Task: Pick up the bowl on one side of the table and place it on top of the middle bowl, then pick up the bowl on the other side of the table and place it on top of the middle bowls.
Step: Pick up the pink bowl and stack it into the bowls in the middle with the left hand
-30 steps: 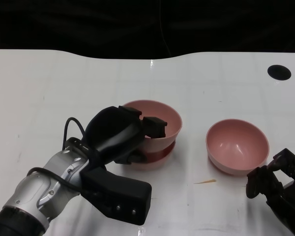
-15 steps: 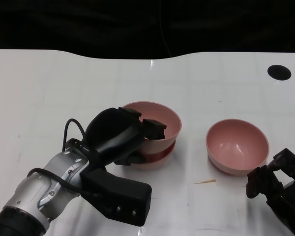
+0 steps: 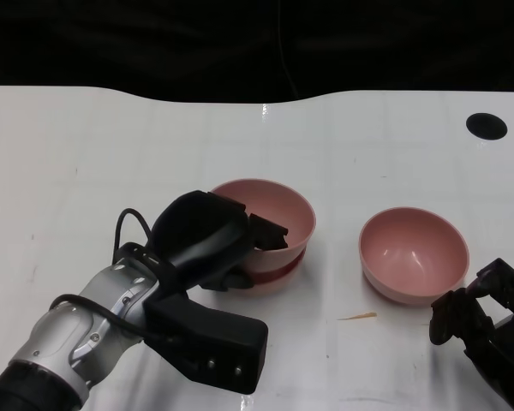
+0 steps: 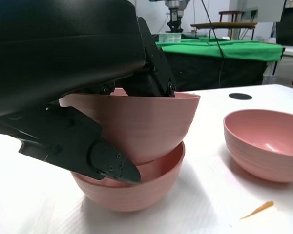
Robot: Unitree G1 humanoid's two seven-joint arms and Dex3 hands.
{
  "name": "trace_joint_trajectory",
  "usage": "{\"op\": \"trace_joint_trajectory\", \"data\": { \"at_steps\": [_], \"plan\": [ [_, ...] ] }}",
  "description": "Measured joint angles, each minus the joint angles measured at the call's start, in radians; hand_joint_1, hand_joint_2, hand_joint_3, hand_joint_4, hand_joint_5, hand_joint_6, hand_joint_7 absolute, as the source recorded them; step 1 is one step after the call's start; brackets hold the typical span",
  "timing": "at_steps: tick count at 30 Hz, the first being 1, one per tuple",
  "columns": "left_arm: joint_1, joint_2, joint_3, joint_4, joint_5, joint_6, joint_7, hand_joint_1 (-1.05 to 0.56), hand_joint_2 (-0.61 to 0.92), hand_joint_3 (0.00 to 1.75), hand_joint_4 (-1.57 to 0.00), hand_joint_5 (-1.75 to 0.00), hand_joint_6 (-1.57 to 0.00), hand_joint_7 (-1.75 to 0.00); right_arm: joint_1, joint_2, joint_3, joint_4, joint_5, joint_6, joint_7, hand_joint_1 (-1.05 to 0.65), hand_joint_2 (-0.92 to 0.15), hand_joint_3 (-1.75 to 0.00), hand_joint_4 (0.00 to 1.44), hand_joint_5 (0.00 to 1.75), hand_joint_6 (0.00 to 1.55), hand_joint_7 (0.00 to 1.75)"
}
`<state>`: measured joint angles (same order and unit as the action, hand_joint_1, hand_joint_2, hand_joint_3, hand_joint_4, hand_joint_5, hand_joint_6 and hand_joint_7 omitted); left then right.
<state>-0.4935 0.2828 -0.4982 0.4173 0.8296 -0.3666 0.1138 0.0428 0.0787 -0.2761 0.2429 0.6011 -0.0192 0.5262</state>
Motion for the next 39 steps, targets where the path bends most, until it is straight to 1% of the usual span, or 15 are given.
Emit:
{"op": "trace_joint_trajectory", "data": {
  "at_steps": [3, 5, 6, 7, 8, 10, 12, 15, 21, 25, 28, 31, 37, 38, 39],
  "plan": [
    [0.000, 0.000, -0.004, 0.000, -0.001, 0.002, 0.000, -0.13, 0.92, 0.16, -0.76, -1.37, -0.93, -0.79, 0.000, 0.000, 0.000, 0.000, 0.000, 0.000, 0.003, -0.05, -0.59, -1.05, 0.91, 1.63, 0.94, 1.18],
    [0.000, -0.001, -0.006, 0.002, 0.000, 0.004, 0.000, -0.13, 0.92, 0.14, -0.77, -1.34, -0.94, -0.75, 0.000, 0.000, 0.000, 0.000, 0.000, 0.000, 0.005, -0.05, -0.58, -1.06, 0.91, 1.62, 0.95, 1.18],
    [0.000, -0.001, -0.008, 0.005, 0.000, 0.007, 0.000, -0.13, 0.92, 0.14, -0.80, -1.28, -0.96, -0.67, 0.000, 0.000, 0.000, 0.000, 0.000, 0.000, 0.005, -0.05, -0.58, -1.07, 0.92, 1.62, 0.95, 1.18],
    [0.000, -0.001, -0.010, 0.009, 0.000, 0.009, 0.000, -0.14, 0.92, 0.14, -0.86, -1.10, -1.02, -0.47, 0.000, 0.000, 0.000, 0.000, 0.000, 0.000, 0.005, -0.05, -0.58, -1.08, 0.92, 1.62, 0.95, 1.18],
    [0.000, -0.002, -0.014, 0.013, 0.000, 0.013, 0.000, -0.14, 0.92, 0.14, -0.88, -1.03, -1.05, -0.38, 0.000, 0.000, 0.000, 0.000, 0.000, 0.000, 0.005, -0.05, -0.58, -1.08, 0.92, 1.62, 0.95, 1.18],
    [0.000, -0.002, -0.017, 0.017, 0.001, 0.018, 0.000, -0.14, 0.92, 0.15, -0.91, -0.97, -1.08, -0.30, 0.000, 0.000, 0.000, 0.000, 0.000, 0.000, 0.005, -0.05, -0.57, -1.08, 0.92, 1.62, 0.94, 1.18],
    [0.000, -0.004, -0.018, 0.025, 0.001, 0.019, 0.000, -0.15, 0.92, 0.16, -0.91, -0.96, -1.11, -0.27, 0.000, 0.000, 0.000, 0.000, 0.000, 0.000, 0.006, -0.05, -0.57, -1.08, 0.91, 1.62, 0.94, 1.18],
    [0.000, -0.007, -0.023, 0.045, 0.001, 0.021, 0.000, -0.15, 0.92, 0.18, -0.88, -1.01, -1.13, -0.25, 0.000, 0.000, 0.000, 0.000, 0.000, 0.000, 0.006, -0.05, -0.57, -1.09, 0.92, 1.62, 0.95, 1.17],
    [-0.004, -0.009, -0.027, 0.064, 0.002, 0.020, 0.014, -0.18, 0.92, 0.16, -0.90, -0.94, -1.13, -0.17, 0.000, 0.000, 0.000, 0.000, 0.000, 0.000, 0.005, -0.04, -0.57, -1.11, 0.91, 1.63, 0.94, 1.19],
    [-0.006, -0.009, -0.034, 0.070, 0.008, 0.020, 0.027, -0.23, 0.92, 0.19, -1.01, -0.51, -1.13, -0.05, 0.000, 0.000, 0.000, -0.001, 0.000, 0.000, 0.003, -0.03, -0.57, -1.10, 0.91, 1.64, 0.94, 1.20],
    [-0.006, -0.009, -0.039, 0.070, 0.011, 0.024, 0.028, -0.34, 0.92, 0.23, -1.02, -0.22, -1.06, -0.01, 0.001, 0.000, 0.000, -0.003, 0.000, 0.001, 0.004, -0.03, -0.58, -1.10, 0.90, 1.64, 0.93, 1.20],
    [-0.006, -0.009, -0.043, 0.070, 0.017, 0.031, 0.040, -0.37, 0.92, 0.24, -1.02, -0.15, -1.04, 0.00, 0.001, 0.000, -0.001, -0.002, 0.002, 0.001, 0.010, -0.03, -0.59, -1.09, 0.90, 1.64, 0.93, 1.20],
    [-0.006, -0.009, -0.045, 0.070, 0.026, 0.035, 0.044, -0.37, 0.92, 0.24, -1.03, -0.12, -1.03, 0.00, 0.001, 0.000, -0.002, -0.002, 0.002, 0.001, 0.011, -0.03, -0.59, -1.09, 0.90, 1.64, 0.93, 1.20],
    [-0.005, -0.009, -0.045, 0.068, 0.026, 0.038, 0.044, -0.57, 0.92, 0.33, -0.86, -0.06, -0.92, 0.00, 0.001, 0.000, -0.002, -0.002, 0.002, 0.001, 0.012, -0.04, -0.59, -1.09, 0.90, 1.63, 0.92, 1.20],
    [-0.001, -0.009, -0.044, 0.062, 0.027, 0.045, 0.043, -0.64, 0.92, 0.37, -0.80, -0.04, -0.88, 0.00, 0.001, 0.000, -0.002, -0.002, 0.002, 0.001, 0.012, -0.04, -0.59, -1.08, 0.90, 1.63, 0.92, 1.20]
  ]
}}
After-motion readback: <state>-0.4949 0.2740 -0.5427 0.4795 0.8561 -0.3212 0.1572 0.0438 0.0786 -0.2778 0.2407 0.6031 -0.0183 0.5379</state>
